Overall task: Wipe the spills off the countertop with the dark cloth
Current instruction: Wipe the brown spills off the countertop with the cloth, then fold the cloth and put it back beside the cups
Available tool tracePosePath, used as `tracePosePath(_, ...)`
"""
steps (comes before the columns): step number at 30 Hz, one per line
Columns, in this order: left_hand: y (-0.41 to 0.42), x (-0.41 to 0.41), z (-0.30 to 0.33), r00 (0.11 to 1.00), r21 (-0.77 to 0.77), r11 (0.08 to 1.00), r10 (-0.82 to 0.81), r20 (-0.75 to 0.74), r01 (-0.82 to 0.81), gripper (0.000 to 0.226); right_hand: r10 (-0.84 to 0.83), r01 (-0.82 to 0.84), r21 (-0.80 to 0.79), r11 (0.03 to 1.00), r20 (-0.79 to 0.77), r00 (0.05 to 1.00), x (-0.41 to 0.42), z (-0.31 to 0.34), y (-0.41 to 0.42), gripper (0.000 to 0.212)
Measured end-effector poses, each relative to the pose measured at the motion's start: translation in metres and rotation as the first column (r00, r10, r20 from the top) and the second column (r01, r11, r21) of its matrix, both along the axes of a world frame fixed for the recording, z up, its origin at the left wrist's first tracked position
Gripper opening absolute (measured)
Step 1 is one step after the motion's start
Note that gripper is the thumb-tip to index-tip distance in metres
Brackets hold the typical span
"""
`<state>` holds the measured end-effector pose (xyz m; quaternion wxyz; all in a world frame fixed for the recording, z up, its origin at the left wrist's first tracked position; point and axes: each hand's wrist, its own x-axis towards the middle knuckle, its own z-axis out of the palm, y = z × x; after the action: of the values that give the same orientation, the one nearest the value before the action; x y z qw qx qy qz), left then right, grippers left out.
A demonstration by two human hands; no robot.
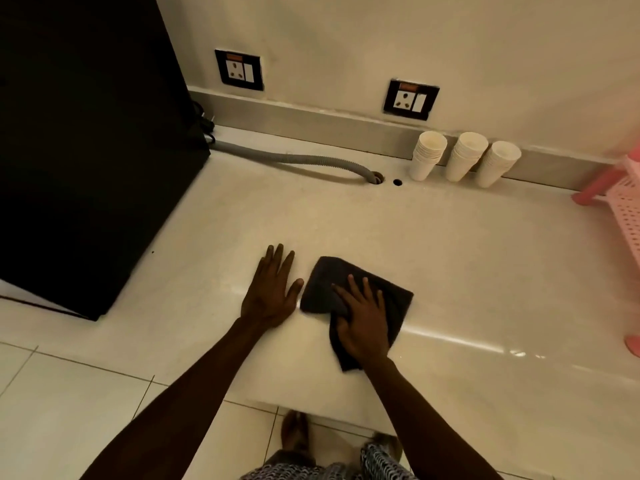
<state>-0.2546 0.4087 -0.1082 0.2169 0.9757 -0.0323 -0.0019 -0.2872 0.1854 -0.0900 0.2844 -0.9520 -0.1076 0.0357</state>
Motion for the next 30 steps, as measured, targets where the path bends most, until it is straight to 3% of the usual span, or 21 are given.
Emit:
tracePosePath(7,0.002,0.0,0.002,1.0,-0.087,0.996,-0.015,0.023,0.017,0.065,0.27,-0.269,-0.035,0.962,0.01,0.963,-0.024,-0.013,0.0,0.053)
tracePosePath(10,0.002,-0.001,0.003,0.999,-0.171,0.985,0.011,0.032,-0.005,0.061,0.286,-0.281,0.094,0.955,-0.046,0.957,-0.047,-0.007,-0.001,0.052)
tracePosePath(12,0.002,-0.002,0.004,0.999,-0.241,0.97,0.031,0.038,-0.021,0.056,0.203,-0.125,0.341,0.932,-0.206,0.957,-0.063,0.003,0.0,0.041)
tracePosePath(14,-0.001,-0.004,0.011,0.997,-0.351,0.935,0.067,0.025,-0.054,0.05,0.145,0.248,0.639,0.728,-0.497,0.855,-0.073,0.018,0.0,0.03)
tracePosePath(15,-0.002,-0.005,0.017,0.996,-0.423,0.902,0.094,0.004,-0.084,0.046,0.146,0.446,0.689,0.571,-0.62,0.771,-0.075,0.024,-0.003,0.025)
tracePosePath(17,-0.006,-0.011,0.033,0.985,-0.582,0.797,0.169,-0.043,-0.162,0.038,0.258,0.708,0.651,0.272,-0.759,0.599,-0.074,0.029,-0.011,0.038)
tracePosePath(18,-0.011,-0.014,0.042,0.977,-0.658,0.727,0.2,-0.072,-0.197,0.035,0.331,0.754,0.629,0.188,-0.763,0.554,-0.074,0.034,-0.015,0.047)
tracePosePath(20,-0.026,-0.022,0.061,0.962,-0.787,0.555,0.182,-0.202,-0.27,0.036,0.452,0.758,0.651,0.028,-0.685,0.571,-0.074,0.049,-0.024,0.057)
tracePosePath(22,-0.041,-0.03,0.076,0.912,-0.826,0.418,0.016,-0.41,-0.379,0.053,0.504,0.755,0.642,-0.135,-0.611,0.61,-0.069,0.057,-0.034,0.064)
tracePosePath(24,-0.053,-0.04,0.083,0.833,-0.836,0.376,-0.232,-0.503,-0.4,0.063,0.53,0.716,0.665,-0.213,-0.537,0.656,-0.066,0.062,-0.043,0.077)
tracePosePath(26,-0.068,-0.049,0.088,0.764,-0.85,0.354,-0.39,-0.513,-0.39,0.05,0.559,0.694,0.668,-0.268,-0.479,0.677,-0.065,0.071,-0.05,0.087)
tracePosePath(30,-0.091,-0.047,0.101,0.744,-0.869,0.317,-0.453,-0.491,-0.381,0.048,0.494,0.692,0.668,-0.273,-0.52,0.697,-0.062,0.08,-0.067,0.089)
